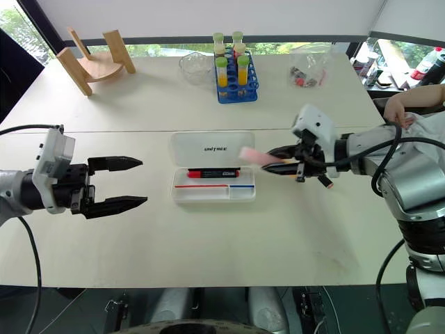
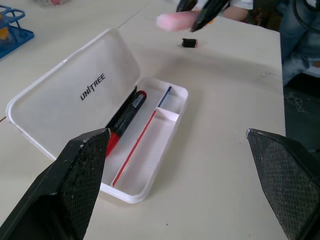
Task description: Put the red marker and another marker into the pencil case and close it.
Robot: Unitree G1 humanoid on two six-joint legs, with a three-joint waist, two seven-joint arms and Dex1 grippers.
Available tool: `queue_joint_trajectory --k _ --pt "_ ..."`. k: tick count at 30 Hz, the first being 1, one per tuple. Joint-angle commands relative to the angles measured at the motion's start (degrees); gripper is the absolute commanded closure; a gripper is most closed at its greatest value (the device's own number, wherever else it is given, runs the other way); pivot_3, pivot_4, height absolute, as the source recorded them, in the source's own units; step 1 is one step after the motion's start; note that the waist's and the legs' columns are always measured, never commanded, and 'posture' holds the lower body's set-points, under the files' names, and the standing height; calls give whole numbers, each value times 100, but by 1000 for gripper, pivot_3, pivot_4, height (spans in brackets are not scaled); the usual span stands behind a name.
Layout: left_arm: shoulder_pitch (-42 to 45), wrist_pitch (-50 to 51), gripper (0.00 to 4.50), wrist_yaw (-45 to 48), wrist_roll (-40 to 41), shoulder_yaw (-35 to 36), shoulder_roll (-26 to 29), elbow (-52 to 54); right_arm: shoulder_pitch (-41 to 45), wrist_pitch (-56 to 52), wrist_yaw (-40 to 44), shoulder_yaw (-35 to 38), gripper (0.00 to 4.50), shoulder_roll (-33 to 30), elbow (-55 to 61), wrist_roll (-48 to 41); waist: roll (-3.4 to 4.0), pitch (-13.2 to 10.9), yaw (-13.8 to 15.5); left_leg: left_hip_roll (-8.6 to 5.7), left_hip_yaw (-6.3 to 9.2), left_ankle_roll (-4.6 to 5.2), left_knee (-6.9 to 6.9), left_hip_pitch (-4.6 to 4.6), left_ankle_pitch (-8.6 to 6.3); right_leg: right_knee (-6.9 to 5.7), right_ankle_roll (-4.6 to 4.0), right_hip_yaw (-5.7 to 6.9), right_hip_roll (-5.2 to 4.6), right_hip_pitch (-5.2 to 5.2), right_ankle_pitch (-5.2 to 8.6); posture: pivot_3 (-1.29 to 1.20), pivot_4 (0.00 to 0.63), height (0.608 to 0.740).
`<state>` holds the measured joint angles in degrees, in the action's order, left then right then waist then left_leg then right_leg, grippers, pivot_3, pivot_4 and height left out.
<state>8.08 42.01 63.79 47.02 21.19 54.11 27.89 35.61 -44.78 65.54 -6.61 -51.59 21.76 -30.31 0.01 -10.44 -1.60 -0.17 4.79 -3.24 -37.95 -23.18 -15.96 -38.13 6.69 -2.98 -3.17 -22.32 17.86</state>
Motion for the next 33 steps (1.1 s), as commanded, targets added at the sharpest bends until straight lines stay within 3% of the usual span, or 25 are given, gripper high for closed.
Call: queue_joint_trajectory --k 1,10,16,24,31,33 --pt "177 -83 0 53 105 5 110 -8 310 217 -11 -669 3659 533 -70 230 0 0 -25 -2 -1 0 -1 0 0 -2 -1 0 -3 0 -2 0 150 740" --pt "122 51 0 -67 306 147 119 116 884 1124 -187 -2030 3659 2025 -1505 1431 1 -1 -87 -2 7 -7 -1 -13 4 -7 -3 1 -2 -21 -2 0 150 740" --pt "-138 48 0 -122 420 283 176 284 1054 1512 -210 -2218 3659 2578 -2223 1854 2 -2 -93 -2 10 -11 0 -15 6 -9 -3 -2 -4 -28 -2 0 150 740" --pt "-207 -28 0 -258 435 238 170 353 1134 1688 -38 -2249 3659 2820 -2594 2170 2 -2 -92 -4 9 -22 1 -14 13 -11 -3 -1 -3 -26 -2 0 150 740" --pt "-103 -88 0 -359 406 92 131 340 1141 1632 29 -2120 139 2835 -2528 2280 2 -2 -92 -4 9 -23 2 -14 13 -11 -3 0 -3 -27 -2 0 150 740" --pt "-88 -88 0 -370 415 72 127 344 1182 1513 -29 -1892 61 2723 -2326 2213 3 -2 -94 -4 9 -23 2 -14 13 -11 -3 -1 -3 -26 -2 0 150 740"
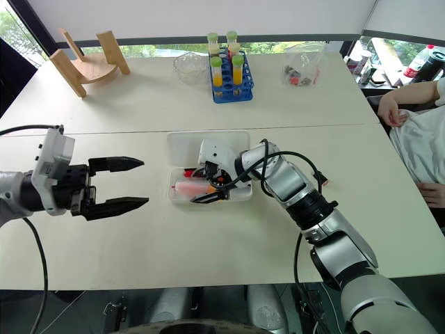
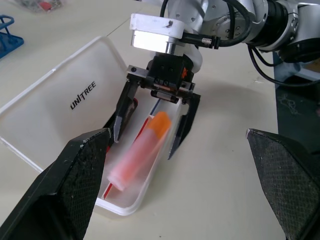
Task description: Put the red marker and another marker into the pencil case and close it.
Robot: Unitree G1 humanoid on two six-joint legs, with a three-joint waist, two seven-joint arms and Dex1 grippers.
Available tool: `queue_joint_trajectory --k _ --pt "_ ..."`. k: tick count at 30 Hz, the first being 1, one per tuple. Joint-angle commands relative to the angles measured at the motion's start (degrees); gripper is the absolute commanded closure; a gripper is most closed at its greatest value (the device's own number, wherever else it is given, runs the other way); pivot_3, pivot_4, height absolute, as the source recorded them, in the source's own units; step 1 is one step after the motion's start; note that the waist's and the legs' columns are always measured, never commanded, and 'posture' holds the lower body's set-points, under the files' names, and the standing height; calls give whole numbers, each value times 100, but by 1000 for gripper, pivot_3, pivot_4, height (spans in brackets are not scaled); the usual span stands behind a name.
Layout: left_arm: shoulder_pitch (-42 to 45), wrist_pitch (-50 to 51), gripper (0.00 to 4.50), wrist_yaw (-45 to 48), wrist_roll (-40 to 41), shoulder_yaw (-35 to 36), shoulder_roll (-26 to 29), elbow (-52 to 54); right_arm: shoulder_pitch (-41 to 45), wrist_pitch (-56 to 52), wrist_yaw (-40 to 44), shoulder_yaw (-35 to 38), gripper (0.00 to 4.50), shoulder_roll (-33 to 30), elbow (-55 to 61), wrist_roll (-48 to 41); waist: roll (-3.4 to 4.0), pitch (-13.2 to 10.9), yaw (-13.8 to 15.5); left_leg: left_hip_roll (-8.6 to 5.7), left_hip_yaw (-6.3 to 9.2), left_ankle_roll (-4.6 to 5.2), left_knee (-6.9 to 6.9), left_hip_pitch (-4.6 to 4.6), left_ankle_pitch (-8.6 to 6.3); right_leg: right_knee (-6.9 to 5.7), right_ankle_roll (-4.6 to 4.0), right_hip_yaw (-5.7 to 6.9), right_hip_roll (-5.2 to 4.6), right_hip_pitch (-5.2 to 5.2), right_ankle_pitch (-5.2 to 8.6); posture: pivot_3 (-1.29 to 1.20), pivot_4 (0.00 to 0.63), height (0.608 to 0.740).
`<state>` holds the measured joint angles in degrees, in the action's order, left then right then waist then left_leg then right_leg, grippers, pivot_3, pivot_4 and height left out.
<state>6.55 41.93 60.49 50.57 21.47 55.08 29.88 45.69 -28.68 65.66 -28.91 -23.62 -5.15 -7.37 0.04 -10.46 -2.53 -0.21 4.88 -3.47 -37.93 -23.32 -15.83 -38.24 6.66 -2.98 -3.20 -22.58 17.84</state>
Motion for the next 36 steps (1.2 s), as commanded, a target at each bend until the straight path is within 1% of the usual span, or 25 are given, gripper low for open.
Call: queue_joint_trajectory --k 1,4,7,9,12,15,18,22,27,30,31,32,36 --pt "68 -78 0 -43 67 40 30 149 207 -231 -108 515 61 -147 475 -142 0 0 1 0 0 0 0 0 0 0 0 0 0 0 0 0 150 740" --pt "69 -76 0 -55 100 19 15 157 232 -863 -303 1364 61 -593 976 -498 1 -1 36 0 2 0 0 -3 0 0 0 1 -2 -1 0 0 150 740" --pt "78 -123 0 -42 83 -47 -28 143 -46 -1507 -584 2293 61 -1336 1321 -691 1 -1 70 -4 2 0 0 -3 0 4 0 1 -7 3 0 0 150 740" --pt "119 -161 0 -32 61 -115 -74 107 -422 -1920 -819 2855 61 -1835 1426 -716 0 0 117 -5 -1 1 2 -3 -1 8 0 3 -8 4 0 0 150 740" --pt "200 -266 0 30 -17 -265 -135 9 -1160 -2392 -1215 3482 61 -2314 1484 -709 -1 0 155 -5 -9 1 8 -3 -1 12 -2 1 -6 4 1 0 150 740" --pt "321 -386 0 101 -113 -444 -188 -115 -1862 -2477 -1570 3701 61 -2568 1478 -555 1 -1 140 -5 -14 2 9 -2 -1 10 -1 -1 -4 2 1 0 150 740" --pt "485 -511 0 168 -226 -628 -229 -260 -2331 -2443 -1847 3735 61 -2542 1363 -524 2 -1 70 -3 -24 2 8 3 -1 2 0 -10 -2 1 0 0 150 740" --pt "574 -587 0 231 -313 -740 -232 -329 -2592 -2359 -2116 3708 61 -2491 1091 -466 2 -1 6 -4 -22 2 5 4 0 2 0 -9 -2 6 0 0 150 740" --pt "539 -624 0 252 -355 -711 -196 -341 -2884 -2395 -2193 3729 61 -2537 1018 -548 2 -1 8 -2 -17 2 6 3 0 2 0 -8 2 5 0 0 150 740" --pt "515 -622 0 240 -378 -697 -205 -316 -2962 -2295 -2206 3712 825 -2488 824 -575 1 0 10 -2 -15 2 5 4 -1 4 0 -7 2 11 0 0 150 740" --pt "516 -618 0 236 -376 -696 -209 -312 -2965 -2259 -2206 3706 1375 -2482 788 -588 0 0 14 -3 -16 2 4 7 0 4 0 -8 2 16 0 0 150 740" --pt "528 -613 0 236 -373 -696 -210 -320 -2949 -2235 -2208 3702 1798 -2479 781 -606 0 0 17 -3 -15 2 2 9 0 4 0 -8 1 20 0 0 150 740" --pt "544 -591 0 223 -350 -698 -219 -321 -2862 -2240 -2186 3701 3844 -2519 839 -700 -1 1 17 -4 -14 2 -1 13 -1 4 1 -7 1 27 0 0 150 740"
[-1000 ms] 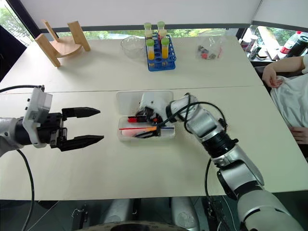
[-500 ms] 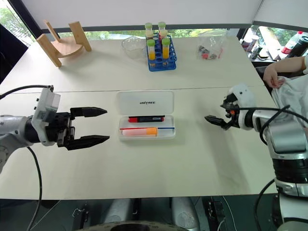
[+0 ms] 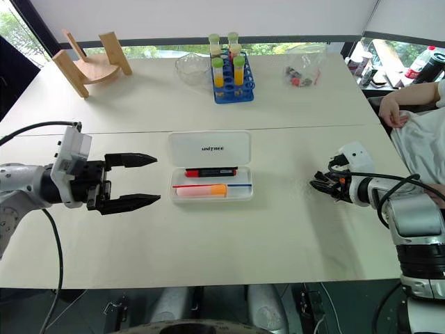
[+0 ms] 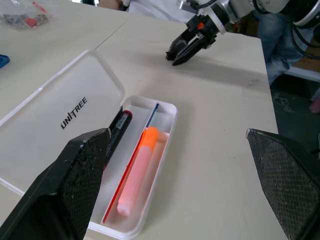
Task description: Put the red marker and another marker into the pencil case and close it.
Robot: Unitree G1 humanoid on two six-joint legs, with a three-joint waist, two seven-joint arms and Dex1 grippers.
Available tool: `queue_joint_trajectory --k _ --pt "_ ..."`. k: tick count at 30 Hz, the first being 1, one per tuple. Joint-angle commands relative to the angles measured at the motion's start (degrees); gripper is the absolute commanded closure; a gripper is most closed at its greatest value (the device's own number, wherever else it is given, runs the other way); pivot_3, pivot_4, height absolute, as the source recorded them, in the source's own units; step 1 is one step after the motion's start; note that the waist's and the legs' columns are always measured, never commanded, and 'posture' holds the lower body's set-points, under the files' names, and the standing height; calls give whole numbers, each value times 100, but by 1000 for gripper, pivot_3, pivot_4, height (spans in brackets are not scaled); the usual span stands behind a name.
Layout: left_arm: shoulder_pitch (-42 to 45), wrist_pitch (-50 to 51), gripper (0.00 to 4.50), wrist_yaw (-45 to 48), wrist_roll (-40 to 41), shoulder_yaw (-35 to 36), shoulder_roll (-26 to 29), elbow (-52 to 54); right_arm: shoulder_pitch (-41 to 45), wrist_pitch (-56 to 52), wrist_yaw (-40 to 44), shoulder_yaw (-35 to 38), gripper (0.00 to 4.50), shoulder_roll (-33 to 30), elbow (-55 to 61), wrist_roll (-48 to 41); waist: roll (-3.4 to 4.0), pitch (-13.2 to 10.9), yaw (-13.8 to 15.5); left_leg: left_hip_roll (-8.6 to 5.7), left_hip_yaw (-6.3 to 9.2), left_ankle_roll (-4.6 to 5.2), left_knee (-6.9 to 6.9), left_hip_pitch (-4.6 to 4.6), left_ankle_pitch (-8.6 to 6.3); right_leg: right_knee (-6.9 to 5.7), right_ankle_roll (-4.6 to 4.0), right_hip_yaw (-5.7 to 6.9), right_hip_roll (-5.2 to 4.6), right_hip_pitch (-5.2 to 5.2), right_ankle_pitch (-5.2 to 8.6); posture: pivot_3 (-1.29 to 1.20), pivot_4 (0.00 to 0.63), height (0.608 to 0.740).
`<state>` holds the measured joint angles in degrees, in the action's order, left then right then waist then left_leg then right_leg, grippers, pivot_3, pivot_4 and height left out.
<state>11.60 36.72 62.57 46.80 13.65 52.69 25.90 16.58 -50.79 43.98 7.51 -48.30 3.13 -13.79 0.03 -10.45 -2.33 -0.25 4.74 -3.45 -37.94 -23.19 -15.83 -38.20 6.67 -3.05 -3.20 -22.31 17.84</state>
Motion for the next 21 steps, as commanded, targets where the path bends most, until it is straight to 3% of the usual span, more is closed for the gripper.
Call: queue_joint_trajectory --k 1,5,10,16,21 --pt "45 -70 0 16 25 80 20 69 63 38 90 45 4358 -93 129 -115 0 0 -5 0 1 0 0 0 0 0 0 0 0 -1 0 0 150 740" --pt "70 -68 0 4 17 66 18 52 313 230 898 -115 4441 -229 1053 -690 7 -4 -25 1 2 0 2 -3 0 -1 0 0 1 -9 0 0 150 740" --pt "124 -48 0 -43 27 22 -6 79 852 606 1732 -949 4441 -200 1723 -974 8 -5 -20 10 9 0 4 -2 0 -1 -1 2 14 -8 0 0 150 740" --pt "51 -42 0 -143 46 60 -14 192 1570 1493 2121 -2142 4441 80 1096 -313 2 -6 14 5 8 0 1 -7 0 3 -1 3 4 -8 0 0 150 740" --pt "-113 -9 0 -268 107 178 -3 360 1926 2200 2416 -2666 4441 361 339 109 2 -6 -6 6 8 -1 2 -8 0 2 0 4 3 -13 0 0 150 740"
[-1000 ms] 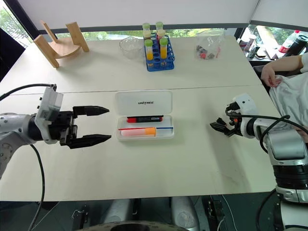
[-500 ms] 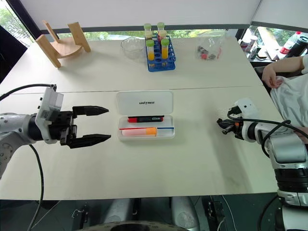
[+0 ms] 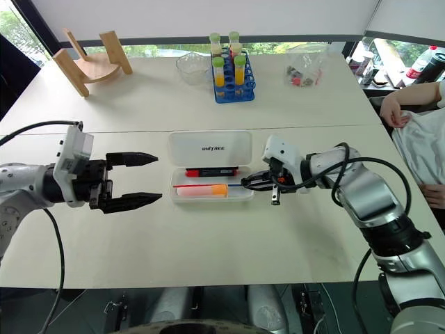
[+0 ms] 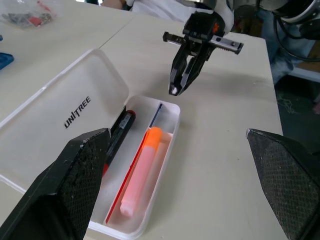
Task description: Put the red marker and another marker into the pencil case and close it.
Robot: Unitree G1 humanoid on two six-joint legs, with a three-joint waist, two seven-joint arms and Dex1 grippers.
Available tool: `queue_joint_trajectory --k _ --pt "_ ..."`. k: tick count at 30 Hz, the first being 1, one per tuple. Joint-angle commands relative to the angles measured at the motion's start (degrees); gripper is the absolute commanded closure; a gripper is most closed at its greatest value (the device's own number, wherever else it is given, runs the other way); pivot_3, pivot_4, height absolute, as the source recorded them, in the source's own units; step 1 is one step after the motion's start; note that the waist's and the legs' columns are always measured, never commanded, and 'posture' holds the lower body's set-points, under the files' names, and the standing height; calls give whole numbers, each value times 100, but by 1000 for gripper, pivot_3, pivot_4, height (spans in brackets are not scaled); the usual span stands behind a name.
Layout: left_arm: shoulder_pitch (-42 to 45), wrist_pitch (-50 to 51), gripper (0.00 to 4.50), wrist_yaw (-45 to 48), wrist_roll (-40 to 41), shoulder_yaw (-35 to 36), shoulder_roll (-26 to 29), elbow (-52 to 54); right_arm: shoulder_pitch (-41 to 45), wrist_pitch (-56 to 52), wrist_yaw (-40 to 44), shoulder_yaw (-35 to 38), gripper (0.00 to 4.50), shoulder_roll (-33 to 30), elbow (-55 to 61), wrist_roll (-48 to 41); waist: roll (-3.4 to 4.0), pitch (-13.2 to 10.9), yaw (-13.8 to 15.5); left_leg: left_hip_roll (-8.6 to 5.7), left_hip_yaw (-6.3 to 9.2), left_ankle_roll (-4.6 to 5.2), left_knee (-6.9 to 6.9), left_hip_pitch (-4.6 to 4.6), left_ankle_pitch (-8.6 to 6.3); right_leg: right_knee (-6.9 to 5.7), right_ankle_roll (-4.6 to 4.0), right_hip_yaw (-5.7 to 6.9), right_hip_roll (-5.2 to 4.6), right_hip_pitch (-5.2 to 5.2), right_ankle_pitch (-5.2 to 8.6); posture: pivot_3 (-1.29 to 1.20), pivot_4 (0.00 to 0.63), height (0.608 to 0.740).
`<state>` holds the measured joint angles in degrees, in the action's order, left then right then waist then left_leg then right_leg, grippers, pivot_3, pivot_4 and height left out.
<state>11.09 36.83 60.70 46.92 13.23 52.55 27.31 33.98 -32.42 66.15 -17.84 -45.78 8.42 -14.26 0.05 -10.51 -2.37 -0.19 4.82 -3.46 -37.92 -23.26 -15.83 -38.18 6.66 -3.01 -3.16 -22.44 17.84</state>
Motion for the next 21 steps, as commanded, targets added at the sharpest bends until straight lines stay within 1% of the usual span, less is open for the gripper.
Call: queue_joint_trajectory --k 1,7,11,16,17,19,21 --pt "-107 -16 0 -107 99 249 12 252 235 426 235 -193 4441 182 -292 203 0 0 -5 0 0 0 1 0 0 0 0 0 0 0 0 0 150 740" --pt "-374 -42 0 -255 59 334 -11 384 368 605 369 -357 4441 430 -668 404 0 0 -7 1 1 0 1 0 0 -1 0 0 0 -3 0 0 150 740" --pt "-484 -75 0 -307 20 334 -6 415 429 555 445 -299 2777 486 -676 421 1 0 4 0 2 -1 1 0 0 -1 0 1 0 -2 0 0 150 740" --pt "-480 -59 0 -370 28 328 -2 342 468 394 456 -162 209 450 -478 354 0 0 1 0 2 -1 1 0 0 -1 -1 1 -1 -2 0 0 150 740" --pt "-453 -16 0 -417 29 326 6 301 483 341 450 -87 38 418 -387 312 1 0 0 0 2 -1 1 0 0 -1 0 1 -1 -2 0 0 150 740" --pt "-383 36 0 -514 8 334 5 180 522 182 439 99 38 347 -187 188 2 -1 -1 0 2 -1 1 -1 0 -2 -1 1 -1 -4 0 0 150 740" --pt "-329 96 0 -566 -44 356 48 -65 565 -191 383 462 38 278 80 -109 2 -1 -1 0 3 -1 1 -1 0 -2 0 1 -1 -4 0 0 150 740"
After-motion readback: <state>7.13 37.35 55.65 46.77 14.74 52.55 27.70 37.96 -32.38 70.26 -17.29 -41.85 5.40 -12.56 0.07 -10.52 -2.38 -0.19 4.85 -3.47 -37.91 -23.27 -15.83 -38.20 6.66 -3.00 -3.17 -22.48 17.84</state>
